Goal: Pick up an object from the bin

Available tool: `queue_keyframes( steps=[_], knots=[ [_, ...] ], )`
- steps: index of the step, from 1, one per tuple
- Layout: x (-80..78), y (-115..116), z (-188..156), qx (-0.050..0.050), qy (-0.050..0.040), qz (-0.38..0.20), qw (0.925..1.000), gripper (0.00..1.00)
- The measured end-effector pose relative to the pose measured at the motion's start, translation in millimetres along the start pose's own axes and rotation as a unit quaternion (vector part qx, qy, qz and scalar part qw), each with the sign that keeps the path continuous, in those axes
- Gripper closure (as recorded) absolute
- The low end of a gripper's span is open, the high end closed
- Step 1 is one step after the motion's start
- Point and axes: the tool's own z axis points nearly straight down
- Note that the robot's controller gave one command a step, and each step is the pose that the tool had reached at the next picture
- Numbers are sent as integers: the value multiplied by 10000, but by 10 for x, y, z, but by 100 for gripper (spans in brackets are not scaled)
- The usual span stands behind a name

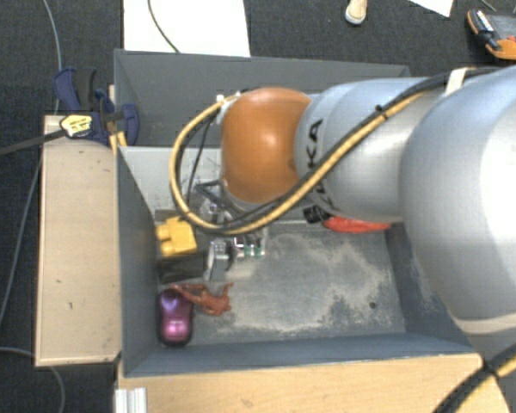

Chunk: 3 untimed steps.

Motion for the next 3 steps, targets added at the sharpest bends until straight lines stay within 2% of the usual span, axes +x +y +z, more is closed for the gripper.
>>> queue_keyframes(
  steps=[1, 2, 3],
  knots=[
    [250, -175, 376, 40, 92, 317, 9994, 0],
    [-161, 348, 673, -14, -22, 797, 9968, 0],
    [-44, -106, 670, 37, 62, 1185, 9929, 100]
  ],
)
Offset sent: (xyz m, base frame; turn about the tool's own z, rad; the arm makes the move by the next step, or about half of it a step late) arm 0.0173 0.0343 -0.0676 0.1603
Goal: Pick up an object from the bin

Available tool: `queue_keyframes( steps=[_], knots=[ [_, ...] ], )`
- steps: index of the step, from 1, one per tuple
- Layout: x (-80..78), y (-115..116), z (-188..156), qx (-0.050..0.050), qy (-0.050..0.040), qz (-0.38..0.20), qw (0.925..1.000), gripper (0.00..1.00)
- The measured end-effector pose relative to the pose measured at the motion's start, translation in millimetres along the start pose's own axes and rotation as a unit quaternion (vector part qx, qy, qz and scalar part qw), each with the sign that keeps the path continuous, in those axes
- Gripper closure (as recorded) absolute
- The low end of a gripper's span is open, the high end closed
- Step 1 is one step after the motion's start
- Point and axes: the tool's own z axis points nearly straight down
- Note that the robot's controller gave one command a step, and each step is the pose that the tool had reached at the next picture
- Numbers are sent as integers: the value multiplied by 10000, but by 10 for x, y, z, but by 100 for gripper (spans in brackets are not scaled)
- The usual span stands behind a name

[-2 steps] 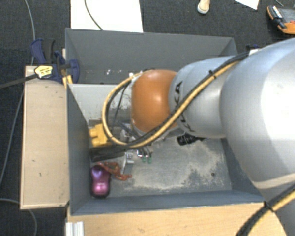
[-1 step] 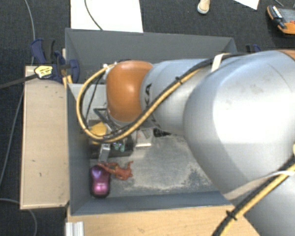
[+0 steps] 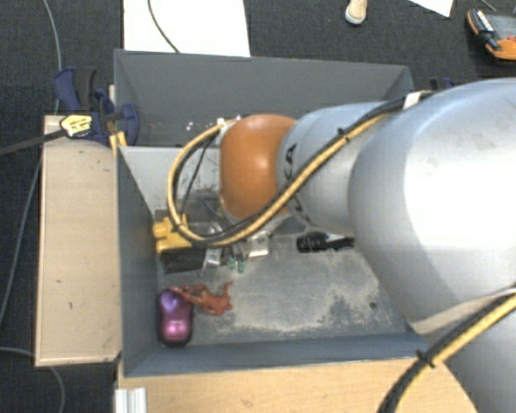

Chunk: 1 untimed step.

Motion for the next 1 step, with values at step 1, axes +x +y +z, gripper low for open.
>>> queue_keyframes(
  steps=[1],
  knots=[
    [0, 0, 0, -1, 0, 2, 10000, 100]
  ],
)
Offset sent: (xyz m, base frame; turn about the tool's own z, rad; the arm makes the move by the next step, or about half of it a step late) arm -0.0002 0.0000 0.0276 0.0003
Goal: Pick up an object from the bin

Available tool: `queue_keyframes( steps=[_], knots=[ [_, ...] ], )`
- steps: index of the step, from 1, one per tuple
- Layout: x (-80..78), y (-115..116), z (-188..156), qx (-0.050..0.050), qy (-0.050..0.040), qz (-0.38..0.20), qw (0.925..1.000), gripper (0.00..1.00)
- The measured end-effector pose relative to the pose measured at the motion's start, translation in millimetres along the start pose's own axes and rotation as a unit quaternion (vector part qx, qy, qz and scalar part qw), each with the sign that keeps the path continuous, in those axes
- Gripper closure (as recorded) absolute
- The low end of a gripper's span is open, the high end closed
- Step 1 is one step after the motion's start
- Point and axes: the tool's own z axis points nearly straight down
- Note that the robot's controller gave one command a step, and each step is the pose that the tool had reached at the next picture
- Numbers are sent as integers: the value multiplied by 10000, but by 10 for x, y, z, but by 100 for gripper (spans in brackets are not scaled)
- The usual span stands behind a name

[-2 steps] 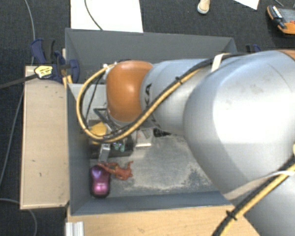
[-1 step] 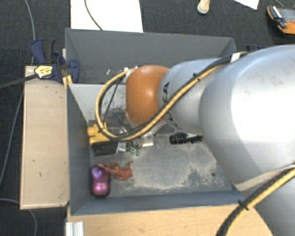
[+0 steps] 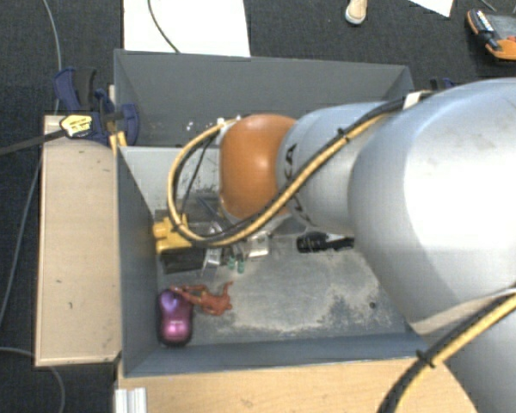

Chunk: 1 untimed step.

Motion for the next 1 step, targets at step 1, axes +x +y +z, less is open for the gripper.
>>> queue_keyframes(
  steps=[1],
  knots=[
    [5, -2, -172, 0, 4, 5, 10000, 100]
  ],
)
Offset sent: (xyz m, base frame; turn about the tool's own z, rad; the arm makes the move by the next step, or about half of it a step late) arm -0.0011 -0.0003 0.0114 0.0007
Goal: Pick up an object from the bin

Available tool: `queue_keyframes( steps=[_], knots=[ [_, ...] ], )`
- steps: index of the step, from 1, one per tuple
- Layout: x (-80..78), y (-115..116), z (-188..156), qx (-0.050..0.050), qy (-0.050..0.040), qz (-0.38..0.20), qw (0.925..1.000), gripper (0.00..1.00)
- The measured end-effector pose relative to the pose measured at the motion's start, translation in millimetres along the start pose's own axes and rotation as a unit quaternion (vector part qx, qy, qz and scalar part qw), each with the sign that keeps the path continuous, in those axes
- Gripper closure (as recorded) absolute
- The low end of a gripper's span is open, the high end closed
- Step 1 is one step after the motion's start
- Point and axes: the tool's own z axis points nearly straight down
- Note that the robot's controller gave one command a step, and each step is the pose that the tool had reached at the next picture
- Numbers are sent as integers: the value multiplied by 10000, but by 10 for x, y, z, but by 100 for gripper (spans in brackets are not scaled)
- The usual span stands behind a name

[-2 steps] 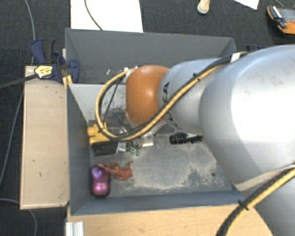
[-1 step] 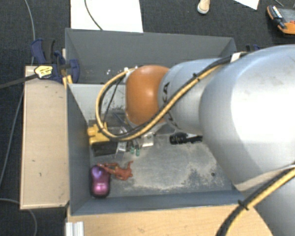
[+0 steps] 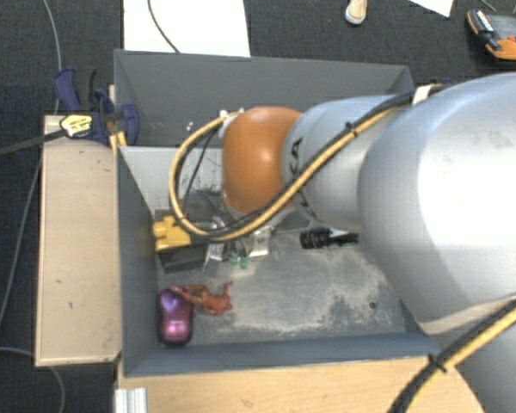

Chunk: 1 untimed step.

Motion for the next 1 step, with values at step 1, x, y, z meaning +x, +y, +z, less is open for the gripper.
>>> queue_keyframes(
  steps=[1],
  knots=[
    [-2, 3, -151, -3, -4, 0, 10000, 100]
  ],
)
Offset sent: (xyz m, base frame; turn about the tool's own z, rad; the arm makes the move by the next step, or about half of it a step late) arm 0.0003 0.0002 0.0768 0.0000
